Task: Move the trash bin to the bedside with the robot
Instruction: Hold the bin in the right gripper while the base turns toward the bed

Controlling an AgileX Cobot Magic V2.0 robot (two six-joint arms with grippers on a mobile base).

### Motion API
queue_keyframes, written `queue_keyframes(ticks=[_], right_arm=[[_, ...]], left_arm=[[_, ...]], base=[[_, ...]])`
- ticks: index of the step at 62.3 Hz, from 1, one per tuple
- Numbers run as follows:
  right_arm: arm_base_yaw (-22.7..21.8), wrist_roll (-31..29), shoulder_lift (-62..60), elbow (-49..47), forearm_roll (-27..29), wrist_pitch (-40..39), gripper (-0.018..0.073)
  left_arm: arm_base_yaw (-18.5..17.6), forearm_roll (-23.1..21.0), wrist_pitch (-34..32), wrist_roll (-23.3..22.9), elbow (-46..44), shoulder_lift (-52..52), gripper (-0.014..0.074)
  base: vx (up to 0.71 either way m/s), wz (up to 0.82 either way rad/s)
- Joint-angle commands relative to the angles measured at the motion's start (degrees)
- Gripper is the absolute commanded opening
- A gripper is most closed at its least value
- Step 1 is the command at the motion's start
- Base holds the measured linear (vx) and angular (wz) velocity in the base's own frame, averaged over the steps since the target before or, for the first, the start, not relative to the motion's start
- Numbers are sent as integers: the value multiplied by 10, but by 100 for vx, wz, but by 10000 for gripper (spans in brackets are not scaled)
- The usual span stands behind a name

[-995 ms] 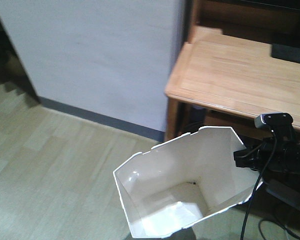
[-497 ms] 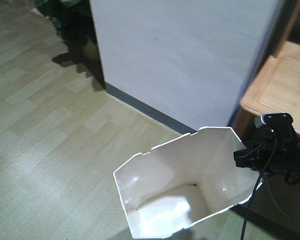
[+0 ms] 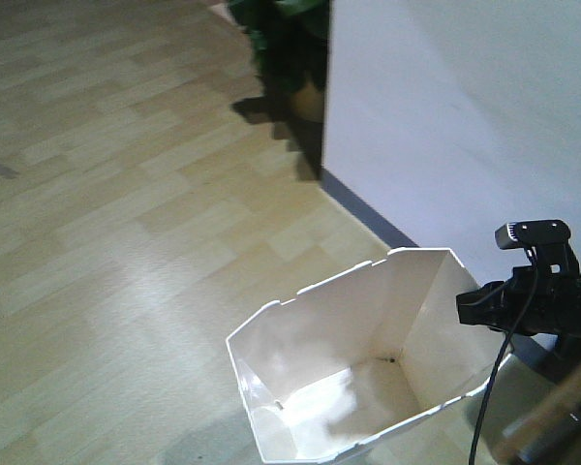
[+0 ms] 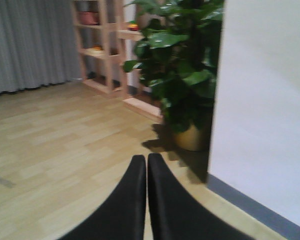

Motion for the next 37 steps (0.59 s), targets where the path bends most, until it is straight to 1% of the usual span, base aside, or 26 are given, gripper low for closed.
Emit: queue_keyframes(ticks=[1,26,37], right_arm=[[-1,22,-30,-13,67,120,-6],[-1,22,-30,-13,67,120,-6],[-1,22,-30,-13,67,120,-6]], left_arm=[[-5,-2,-45,-5,16,-6,-6],[-5,-2,-45,-5,16,-6,-6],[-5,-2,-45,-5,16,-6,-6]], base=[[19,72],[21,80],[23,62]])
